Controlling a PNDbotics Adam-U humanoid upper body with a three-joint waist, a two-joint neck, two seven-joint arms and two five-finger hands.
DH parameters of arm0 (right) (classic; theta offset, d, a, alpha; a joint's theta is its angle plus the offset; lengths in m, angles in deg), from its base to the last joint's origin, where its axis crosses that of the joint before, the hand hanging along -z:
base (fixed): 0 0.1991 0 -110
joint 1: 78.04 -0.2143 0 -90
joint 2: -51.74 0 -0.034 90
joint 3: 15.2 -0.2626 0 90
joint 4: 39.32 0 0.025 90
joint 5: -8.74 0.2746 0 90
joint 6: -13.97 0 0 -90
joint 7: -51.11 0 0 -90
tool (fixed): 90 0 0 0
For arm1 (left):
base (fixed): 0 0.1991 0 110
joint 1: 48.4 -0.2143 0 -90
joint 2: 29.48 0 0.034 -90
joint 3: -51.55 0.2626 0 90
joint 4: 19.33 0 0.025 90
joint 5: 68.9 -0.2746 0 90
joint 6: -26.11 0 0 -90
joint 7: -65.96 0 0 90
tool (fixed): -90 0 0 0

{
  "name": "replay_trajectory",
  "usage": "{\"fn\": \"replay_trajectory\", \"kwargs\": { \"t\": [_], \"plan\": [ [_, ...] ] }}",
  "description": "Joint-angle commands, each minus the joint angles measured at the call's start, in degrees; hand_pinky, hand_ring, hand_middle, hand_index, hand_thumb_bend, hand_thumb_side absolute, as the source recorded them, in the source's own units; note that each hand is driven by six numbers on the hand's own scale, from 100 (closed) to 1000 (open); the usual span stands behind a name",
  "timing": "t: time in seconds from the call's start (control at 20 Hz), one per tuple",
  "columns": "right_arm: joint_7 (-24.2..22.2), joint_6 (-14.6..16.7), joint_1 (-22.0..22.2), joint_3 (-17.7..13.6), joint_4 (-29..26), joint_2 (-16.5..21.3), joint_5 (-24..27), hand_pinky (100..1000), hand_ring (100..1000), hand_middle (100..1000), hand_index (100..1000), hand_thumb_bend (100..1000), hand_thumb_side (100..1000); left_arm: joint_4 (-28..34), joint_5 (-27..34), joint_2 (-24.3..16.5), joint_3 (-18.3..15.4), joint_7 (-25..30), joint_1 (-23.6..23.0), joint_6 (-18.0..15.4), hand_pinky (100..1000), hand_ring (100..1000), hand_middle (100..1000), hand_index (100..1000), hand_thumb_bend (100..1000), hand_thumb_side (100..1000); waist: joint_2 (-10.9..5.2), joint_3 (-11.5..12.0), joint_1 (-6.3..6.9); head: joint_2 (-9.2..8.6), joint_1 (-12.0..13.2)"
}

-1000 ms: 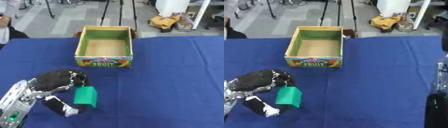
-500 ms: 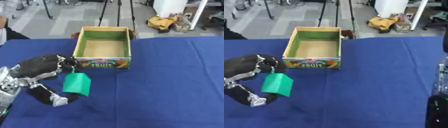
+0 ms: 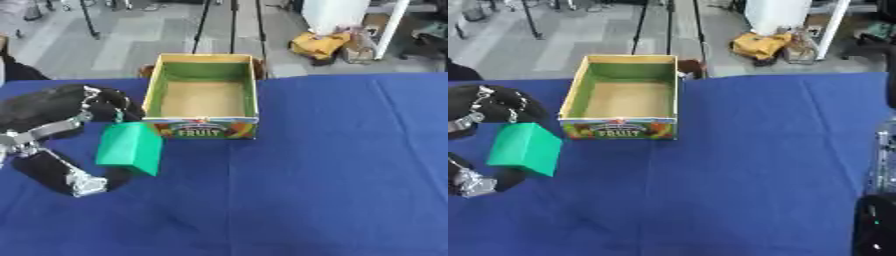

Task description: Pick up objects on the table and place them in the box.

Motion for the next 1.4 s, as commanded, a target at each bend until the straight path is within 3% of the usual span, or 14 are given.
{"fn": "replay_trajectory", "kwargs": {
  "t": [0.05, 0.55, 1.4],
  "plan": [
    [-0.20, 0.23, -1.30, 0.16, -1.15, 0.59, 0.43, 764, 839, 569, 829, 100, 821, 1.03, 3.36, -4.27, -2.45, 4.98, 1.41, -4.02, 742, 767, 615, 575, 100, 635, -0.79, -0.16, 0.29, -0.98, 0.45],
    [-0.90, 0.35, -2.35, 0.27, -1.15, 0.95, 0.73, 765, 840, 563, 829, 100, 816, -2.80, 8.58, -7.72, -4.93, 4.65, 4.17, -1.28, 730, 751, 614, 551, 100, 646, 0.85, -1.25, 0.83, -2.99, 2.14],
    [-2.87, 0.34, -3.93, 0.24, -1.15, 1.56, 1.26, 768, 849, 548, 833, 100, 796, -14.68, 10.70, -9.95, -4.69, -2.14, 9.01, -3.71, 702, 726, 587, 520, 100, 673, 4.01, -4.30, 2.66, -6.60, 6.91]
  ]
}}
